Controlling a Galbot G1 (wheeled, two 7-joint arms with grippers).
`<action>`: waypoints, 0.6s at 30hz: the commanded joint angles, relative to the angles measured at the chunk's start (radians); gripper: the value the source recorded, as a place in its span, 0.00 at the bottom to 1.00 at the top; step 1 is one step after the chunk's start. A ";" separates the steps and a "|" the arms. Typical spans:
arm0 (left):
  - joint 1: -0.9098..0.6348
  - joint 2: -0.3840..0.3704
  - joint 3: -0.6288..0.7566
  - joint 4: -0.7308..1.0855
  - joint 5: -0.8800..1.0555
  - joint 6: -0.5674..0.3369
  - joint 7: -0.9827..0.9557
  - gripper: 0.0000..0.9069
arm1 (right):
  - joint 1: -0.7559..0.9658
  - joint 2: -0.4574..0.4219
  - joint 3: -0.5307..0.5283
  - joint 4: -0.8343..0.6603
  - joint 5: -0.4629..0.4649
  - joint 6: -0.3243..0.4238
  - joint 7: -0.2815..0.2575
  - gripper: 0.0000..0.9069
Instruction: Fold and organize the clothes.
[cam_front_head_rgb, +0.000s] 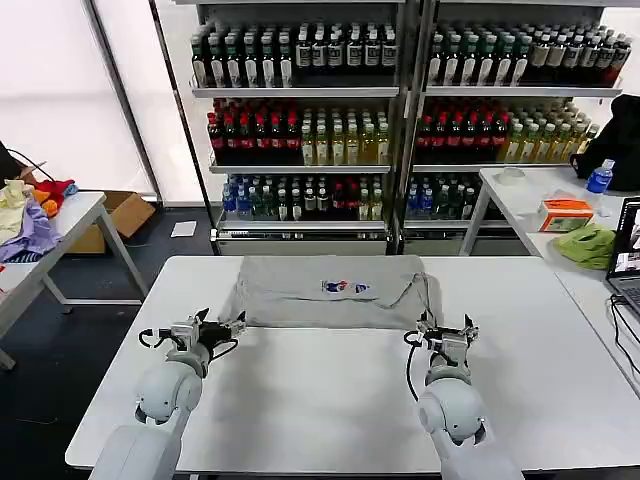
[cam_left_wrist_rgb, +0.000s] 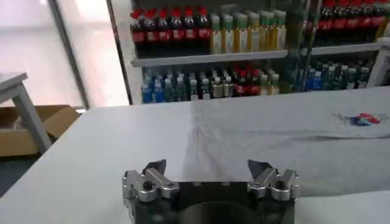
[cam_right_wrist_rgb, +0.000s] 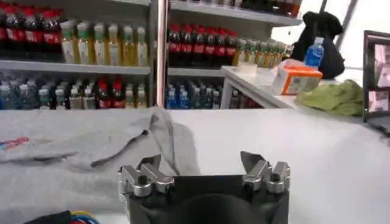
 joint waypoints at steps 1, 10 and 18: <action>-0.011 0.003 0.002 0.052 0.004 0.001 0.002 1.00 | 0.012 0.015 0.003 -0.059 0.006 0.002 -0.008 1.00; -0.018 -0.002 0.008 0.082 0.014 -0.002 0.005 0.40 | 0.027 0.035 -0.003 -0.100 0.004 0.005 -0.027 0.51; -0.002 -0.009 0.019 0.081 0.034 -0.003 0.018 0.01 | 0.000 0.049 -0.013 -0.098 -0.014 0.005 -0.058 0.00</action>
